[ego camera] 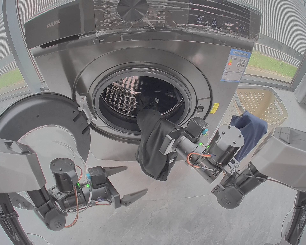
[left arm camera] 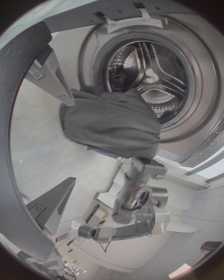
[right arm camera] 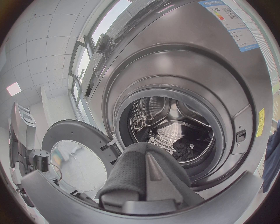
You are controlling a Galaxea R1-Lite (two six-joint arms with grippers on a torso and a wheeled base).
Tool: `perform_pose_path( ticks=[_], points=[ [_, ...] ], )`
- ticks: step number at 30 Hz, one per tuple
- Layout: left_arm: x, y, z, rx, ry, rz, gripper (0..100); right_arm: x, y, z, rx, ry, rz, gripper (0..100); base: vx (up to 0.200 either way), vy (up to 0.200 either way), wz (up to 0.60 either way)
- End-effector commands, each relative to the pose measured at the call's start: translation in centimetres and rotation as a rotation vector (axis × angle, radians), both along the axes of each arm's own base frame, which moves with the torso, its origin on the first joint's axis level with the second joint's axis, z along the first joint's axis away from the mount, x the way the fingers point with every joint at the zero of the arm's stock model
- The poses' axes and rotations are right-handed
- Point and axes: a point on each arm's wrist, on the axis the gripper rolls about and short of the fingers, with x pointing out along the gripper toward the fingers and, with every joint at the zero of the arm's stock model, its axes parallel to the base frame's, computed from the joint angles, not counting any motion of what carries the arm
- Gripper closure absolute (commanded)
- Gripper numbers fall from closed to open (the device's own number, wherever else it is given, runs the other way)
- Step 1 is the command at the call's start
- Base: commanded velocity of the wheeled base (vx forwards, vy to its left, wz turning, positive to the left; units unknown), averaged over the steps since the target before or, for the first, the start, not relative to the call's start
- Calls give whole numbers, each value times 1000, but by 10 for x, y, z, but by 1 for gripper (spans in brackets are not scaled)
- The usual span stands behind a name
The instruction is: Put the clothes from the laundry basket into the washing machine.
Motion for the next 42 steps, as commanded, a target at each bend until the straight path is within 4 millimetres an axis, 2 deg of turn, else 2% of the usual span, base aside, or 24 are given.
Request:
perform_pose_path(
  ticks=[1,4,14,16,19,26,33,34,40,41,42],
  points=[
    [41,-25,5,-68,-78,39,0,-6,8,-4,-9,9,25,100,0,0,0],
    [56,-34,5,-84,-108,56,0,-9,11,-5,-10,10,36,100,0,0,0],
    [80,-56,-5,-98,-145,123,0,-19,21,-6,-10,14,64,100,0,0,0],
    [84,-56,-7,-99,-148,133,0,-20,20,-5,-10,14,62,100,0,0,0],
    [99,-58,-13,-105,-164,178,0,-27,19,-5,-17,25,72,100,0,0,0],
    [114,-62,-17,-121,-189,213,0,-38,17,-1,-18,28,88,100,0,0,0],
    [121,-64,-8,-155,-216,255,0,-38,16,-2,-16,36,88,100,0,0,0],
    [121,-63,-7,-159,-218,267,100,-38,16,-2,-16,36,87,100,0,0,0],
    [128,-49,2,-189,-224,321,100,-30,3,2,-10,35,46,100,0,0,0],
    [129,-42,10,-206,-233,337,100,-22,-8,1,-10,45,-2,100,0,0,0],
    [128,-40,13,-209,-236,340,100,-20,-10,1,-8,47,-12,100,0,0,0]
  ],
)
